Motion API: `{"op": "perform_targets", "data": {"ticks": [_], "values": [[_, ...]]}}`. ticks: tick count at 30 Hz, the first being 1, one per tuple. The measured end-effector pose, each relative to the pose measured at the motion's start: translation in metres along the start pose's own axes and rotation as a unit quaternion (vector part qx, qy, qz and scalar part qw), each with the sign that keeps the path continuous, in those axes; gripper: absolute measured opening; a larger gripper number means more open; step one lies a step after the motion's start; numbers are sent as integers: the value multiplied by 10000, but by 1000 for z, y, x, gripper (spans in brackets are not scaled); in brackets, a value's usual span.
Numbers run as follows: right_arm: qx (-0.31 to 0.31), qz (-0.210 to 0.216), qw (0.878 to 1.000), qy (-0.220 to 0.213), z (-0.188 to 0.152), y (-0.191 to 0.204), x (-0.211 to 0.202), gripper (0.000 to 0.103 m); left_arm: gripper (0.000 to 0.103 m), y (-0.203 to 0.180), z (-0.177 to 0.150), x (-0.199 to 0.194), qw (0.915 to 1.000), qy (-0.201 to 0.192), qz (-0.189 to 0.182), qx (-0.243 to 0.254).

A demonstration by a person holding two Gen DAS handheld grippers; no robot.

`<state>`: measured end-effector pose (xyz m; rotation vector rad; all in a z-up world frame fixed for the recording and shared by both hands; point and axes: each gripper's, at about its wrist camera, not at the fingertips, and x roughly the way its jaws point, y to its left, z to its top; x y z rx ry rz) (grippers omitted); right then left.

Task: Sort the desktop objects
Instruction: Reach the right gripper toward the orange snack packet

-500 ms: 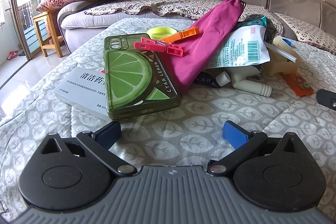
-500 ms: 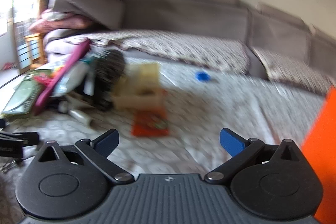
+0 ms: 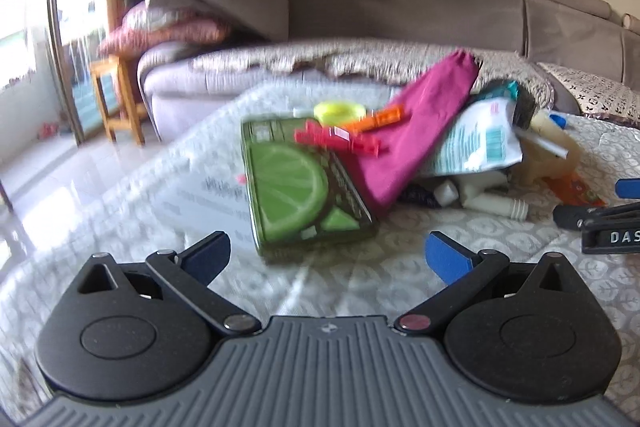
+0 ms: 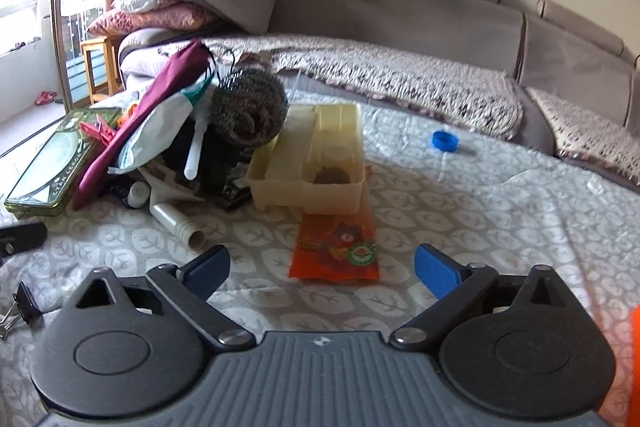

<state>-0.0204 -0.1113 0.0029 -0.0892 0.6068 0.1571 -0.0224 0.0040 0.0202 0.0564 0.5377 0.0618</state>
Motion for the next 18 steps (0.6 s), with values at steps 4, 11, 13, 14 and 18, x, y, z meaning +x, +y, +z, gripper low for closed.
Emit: {"op": "perform_targets", "data": {"ticks": [4,11,13,14,18], "values": [[80,51,9998,191,3,2,8,98,103,3,9,9,9996,-216,160,68],[380,90,9988,298,4,-4,9,98,103,2,9,22,9996,-83,265,-61],[380,97,9988,300,3,-3,7,98,103,1,6,11,9993,-88,340,-87],[385,102,9987,309,3,-4,7,99,103,1,6,9,9993,-82,341,-93],[360,95,9987,347,5,-4,9,101,103,3,20,2,9992,-384,86,-118]]}}
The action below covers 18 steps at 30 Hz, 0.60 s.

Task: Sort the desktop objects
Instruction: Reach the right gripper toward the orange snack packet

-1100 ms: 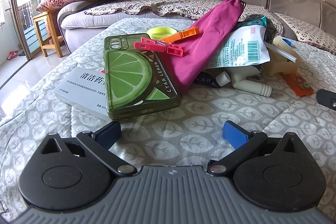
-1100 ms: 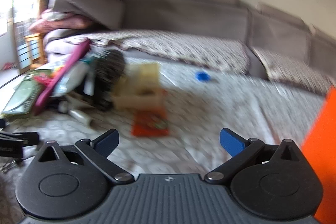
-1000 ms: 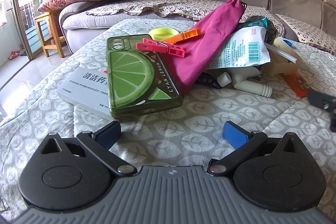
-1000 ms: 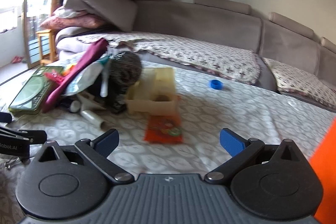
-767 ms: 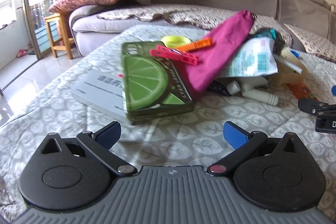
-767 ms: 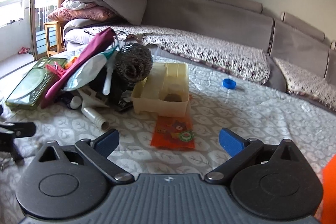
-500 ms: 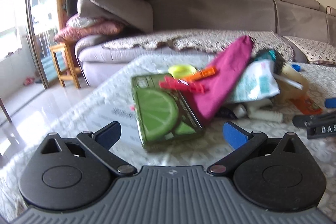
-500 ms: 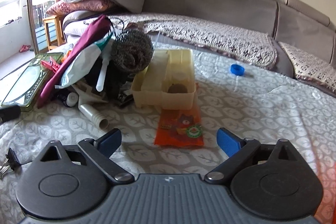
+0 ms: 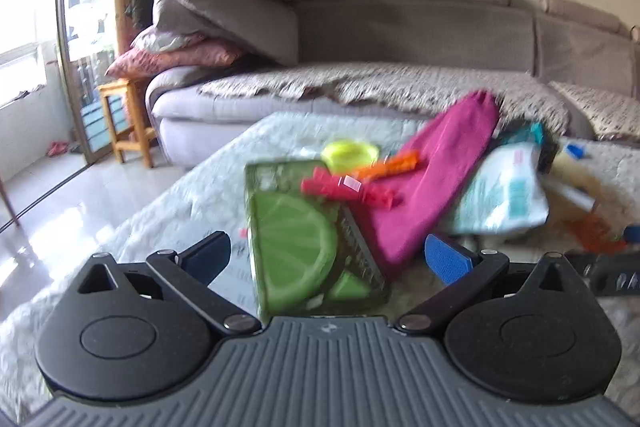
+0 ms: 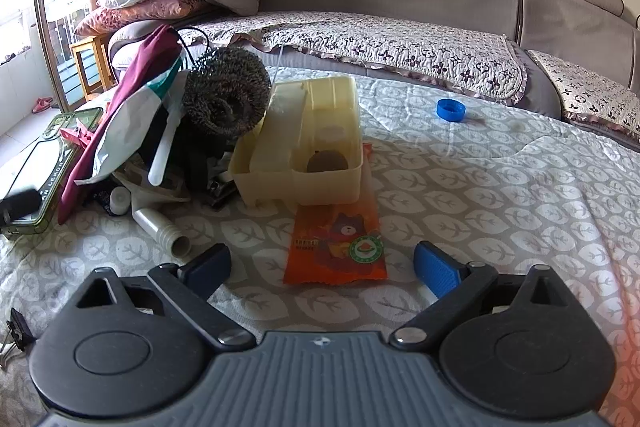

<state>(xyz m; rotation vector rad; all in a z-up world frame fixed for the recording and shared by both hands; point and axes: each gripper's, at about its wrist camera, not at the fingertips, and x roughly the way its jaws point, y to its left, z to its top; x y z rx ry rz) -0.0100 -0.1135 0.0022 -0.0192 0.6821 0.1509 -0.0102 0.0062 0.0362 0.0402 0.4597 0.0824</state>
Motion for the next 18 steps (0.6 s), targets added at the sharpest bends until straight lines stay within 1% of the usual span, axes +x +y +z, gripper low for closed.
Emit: {"op": "perform_targets", "data": {"ticks": [3,5,6,8,9,11,13,18], "values": [[-6,17,10000,14,0,0,1,102,103,6,25,3,9994,-330,26,-113],[28,49,10000,19,0,-1,1,103,103,10,35,13,9992,-368,13,-167],[46,69,10000,19,0,-2,1,103,103,11,37,18,9994,-315,-28,-167],[72,101,9999,17,0,-3,1,103,91,11,35,27,9996,-193,-197,-91],[77,112,9999,17,0,-3,1,103,90,10,31,29,9995,-131,-298,-27],[89,136,9999,17,0,-3,1,103,89,8,24,31,9989,-48,-464,95],[107,156,9998,12,-1,-3,1,103,89,4,16,33,9990,19,-409,206],[124,172,9998,9,-1,-4,0,103,88,-1,23,40,9980,272,-544,196]]}}
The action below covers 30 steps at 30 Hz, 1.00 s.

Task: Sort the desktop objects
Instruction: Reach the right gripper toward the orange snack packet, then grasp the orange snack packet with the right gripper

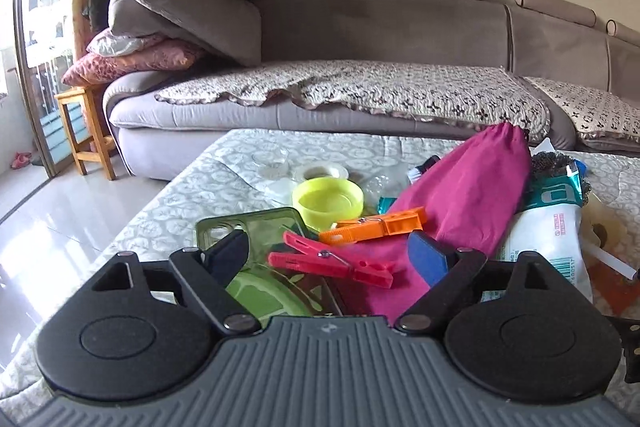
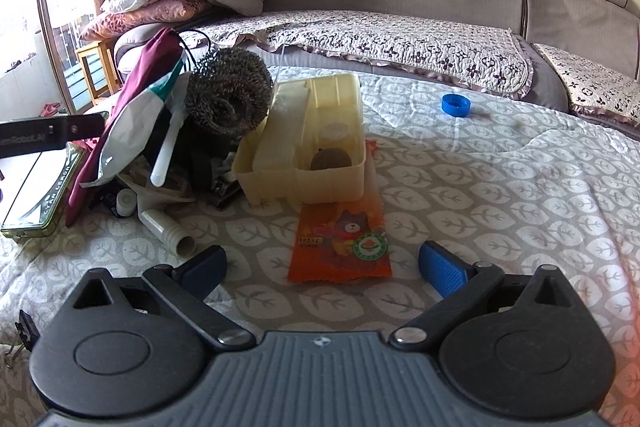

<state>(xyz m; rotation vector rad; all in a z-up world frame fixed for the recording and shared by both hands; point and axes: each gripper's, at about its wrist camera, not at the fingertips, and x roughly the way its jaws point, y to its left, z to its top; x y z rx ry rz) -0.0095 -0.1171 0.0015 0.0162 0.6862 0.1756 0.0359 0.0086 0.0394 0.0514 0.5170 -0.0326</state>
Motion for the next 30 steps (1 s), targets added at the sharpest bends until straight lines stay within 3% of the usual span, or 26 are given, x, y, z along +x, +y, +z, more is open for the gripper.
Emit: {"op": "perform_targets", "data": {"ticks": [6,8,13,14,20,25,28,29,30], "values": [[-1,-1,10000,2,0,0,0,103,85,-5,3,11,9996,235,134,5],[-1,-3,10000,2,0,0,0,103,72,-8,3,10,9994,254,193,97],[-44,-54,10000,8,0,0,0,103,72,-14,3,2,9988,347,238,264],[-49,-101,9999,-9,0,1,0,99,72,-15,3,0,9988,344,256,252],[-51,-86,9999,-35,1,-1,1,97,72,-20,6,-24,9991,-39,161,403],[-123,-113,9998,-78,3,0,2,93,72,-21,6,-24,9989,-110,86,457],[-170,-141,9997,-109,7,-4,4,69,72,-19,8,-22,9989,-124,49,444],[-203,-172,9996,-124,8,-4,4,45,72,-18,8,-23,9989,-136,39,437],[-258,-198,9994,-93,10,-2,3,38,72,-17,8,-23,9990,-145,29,429]]}}
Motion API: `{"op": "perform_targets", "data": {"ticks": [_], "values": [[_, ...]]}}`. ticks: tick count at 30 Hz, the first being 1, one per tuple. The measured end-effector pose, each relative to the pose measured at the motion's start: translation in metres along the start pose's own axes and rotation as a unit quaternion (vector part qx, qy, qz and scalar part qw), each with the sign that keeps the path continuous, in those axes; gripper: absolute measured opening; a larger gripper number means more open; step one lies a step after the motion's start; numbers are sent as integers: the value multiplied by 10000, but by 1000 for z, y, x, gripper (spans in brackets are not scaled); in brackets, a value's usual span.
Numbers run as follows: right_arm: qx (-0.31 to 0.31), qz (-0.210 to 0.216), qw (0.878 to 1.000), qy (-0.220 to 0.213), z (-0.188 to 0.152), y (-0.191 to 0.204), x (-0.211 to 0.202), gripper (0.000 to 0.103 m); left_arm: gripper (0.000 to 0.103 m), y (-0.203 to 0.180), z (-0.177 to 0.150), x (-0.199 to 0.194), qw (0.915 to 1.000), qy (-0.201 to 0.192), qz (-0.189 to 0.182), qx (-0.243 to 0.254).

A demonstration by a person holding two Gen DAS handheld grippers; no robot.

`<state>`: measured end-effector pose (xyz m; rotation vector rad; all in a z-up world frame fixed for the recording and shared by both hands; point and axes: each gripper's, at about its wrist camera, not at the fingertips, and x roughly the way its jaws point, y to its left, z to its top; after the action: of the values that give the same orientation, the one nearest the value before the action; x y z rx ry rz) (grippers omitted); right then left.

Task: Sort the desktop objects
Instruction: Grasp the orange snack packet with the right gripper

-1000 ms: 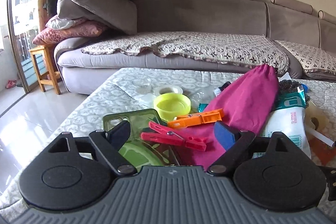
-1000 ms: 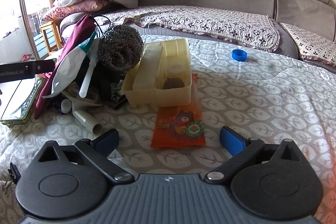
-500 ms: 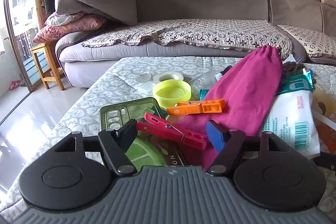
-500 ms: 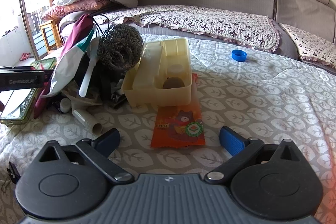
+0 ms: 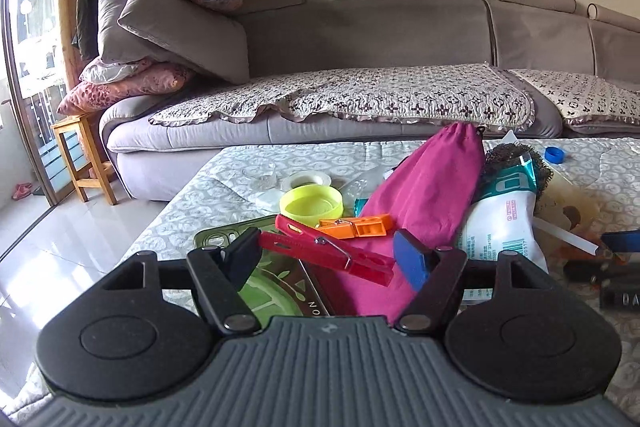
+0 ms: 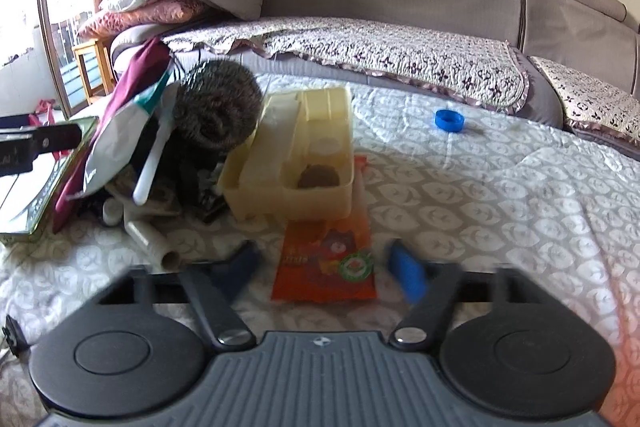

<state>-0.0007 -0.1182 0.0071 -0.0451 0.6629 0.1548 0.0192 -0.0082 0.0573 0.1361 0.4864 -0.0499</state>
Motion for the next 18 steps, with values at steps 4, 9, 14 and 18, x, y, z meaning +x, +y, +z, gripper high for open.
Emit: {"op": "perform_targets", "data": {"ticks": [4,9,14,18], "values": [[59,-28,9998,173,3,4,-5,26,72,4,0,-4,10000,-73,-9,-2],[137,60,9991,389,1,3,-19,17,72,8,0,-10,9999,-139,-22,1],[192,80,9986,492,-11,2,-41,13,72,7,0,-20,9996,-266,-63,73],[56,-136,9994,324,-18,1,-62,12,72,7,0,-31,9990,-415,-108,102]]}}
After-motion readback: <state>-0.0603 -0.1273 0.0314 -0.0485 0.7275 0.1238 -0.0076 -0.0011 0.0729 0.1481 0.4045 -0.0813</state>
